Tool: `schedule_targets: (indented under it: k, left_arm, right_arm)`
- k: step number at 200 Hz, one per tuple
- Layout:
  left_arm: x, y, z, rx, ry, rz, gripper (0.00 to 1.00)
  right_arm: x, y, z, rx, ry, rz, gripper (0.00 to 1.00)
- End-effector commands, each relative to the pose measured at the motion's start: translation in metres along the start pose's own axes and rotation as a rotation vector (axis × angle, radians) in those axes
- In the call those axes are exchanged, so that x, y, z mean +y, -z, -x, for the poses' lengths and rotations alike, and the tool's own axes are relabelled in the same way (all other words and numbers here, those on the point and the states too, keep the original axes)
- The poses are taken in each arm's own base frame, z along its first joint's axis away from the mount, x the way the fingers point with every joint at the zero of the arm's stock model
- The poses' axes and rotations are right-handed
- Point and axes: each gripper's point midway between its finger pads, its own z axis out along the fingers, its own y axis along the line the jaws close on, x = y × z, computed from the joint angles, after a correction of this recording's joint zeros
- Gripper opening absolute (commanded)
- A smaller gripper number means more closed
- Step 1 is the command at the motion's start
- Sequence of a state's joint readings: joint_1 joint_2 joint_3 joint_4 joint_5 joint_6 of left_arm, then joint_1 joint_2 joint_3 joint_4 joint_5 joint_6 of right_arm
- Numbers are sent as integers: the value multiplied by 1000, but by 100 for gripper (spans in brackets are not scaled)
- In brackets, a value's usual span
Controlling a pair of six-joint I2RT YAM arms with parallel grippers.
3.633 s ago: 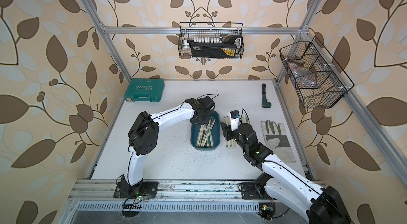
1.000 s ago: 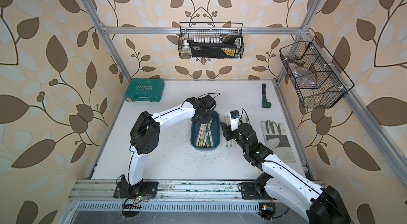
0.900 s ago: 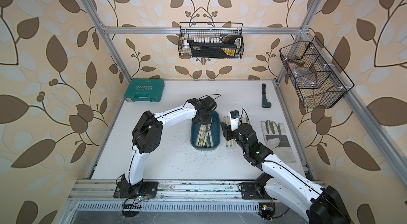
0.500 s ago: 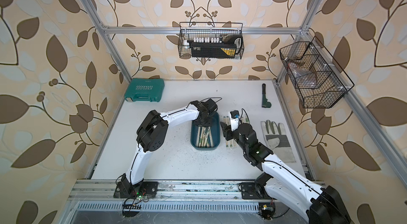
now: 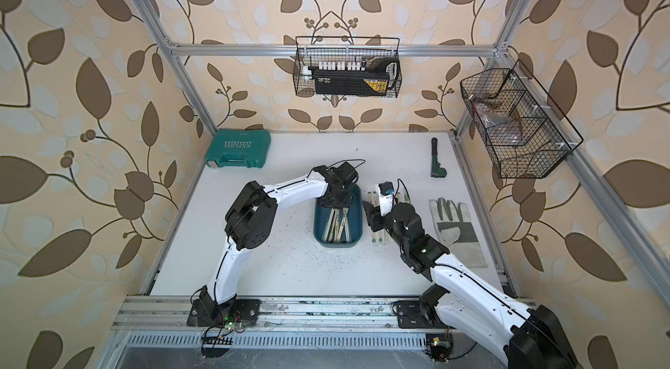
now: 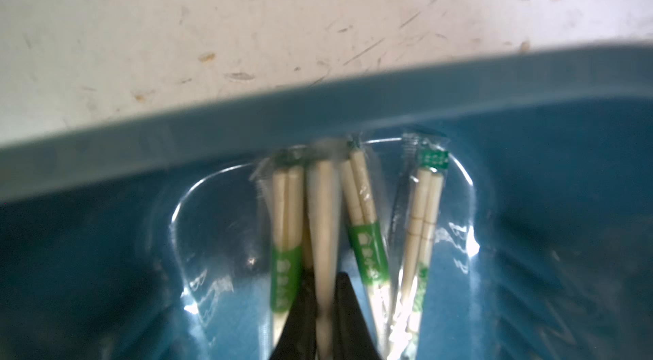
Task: Take the paired disposable chopsticks out of the storage box
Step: Pick up the paired disposable chopsticks from the storage box.
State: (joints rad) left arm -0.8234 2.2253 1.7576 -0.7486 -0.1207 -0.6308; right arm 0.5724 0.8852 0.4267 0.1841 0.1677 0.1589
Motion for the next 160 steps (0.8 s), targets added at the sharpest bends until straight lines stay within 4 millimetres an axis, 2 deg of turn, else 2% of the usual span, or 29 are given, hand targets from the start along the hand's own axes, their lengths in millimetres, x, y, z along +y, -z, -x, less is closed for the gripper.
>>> schedule_targets:
  k: [1, 56, 83, 118, 134, 160]
  left_arm:
    - [7, -4, -2, 22, 17, 20, 12]
    - [8, 22, 4, -20, 26, 14, 23]
    - [9, 27, 5, -27, 22, 14, 10]
    - [9, 33, 6, -33, 25, 14, 10]
    - [10, 36, 6, -35, 25, 14, 20]
    - [10, 41, 7, -41, 25, 14, 20]
  right_arm:
    - [5, 1, 17, -38, -1, 14, 58]
    - [5, 1, 16, -33, -1, 16, 58]
    - [6, 0, 17, -32, 0, 18, 58]
    - [5, 0, 16, -31, 1, 16, 58]
    - [6, -1, 15, -27, 2, 19, 58]
    - [6, -1, 15, -27, 2, 19, 58]
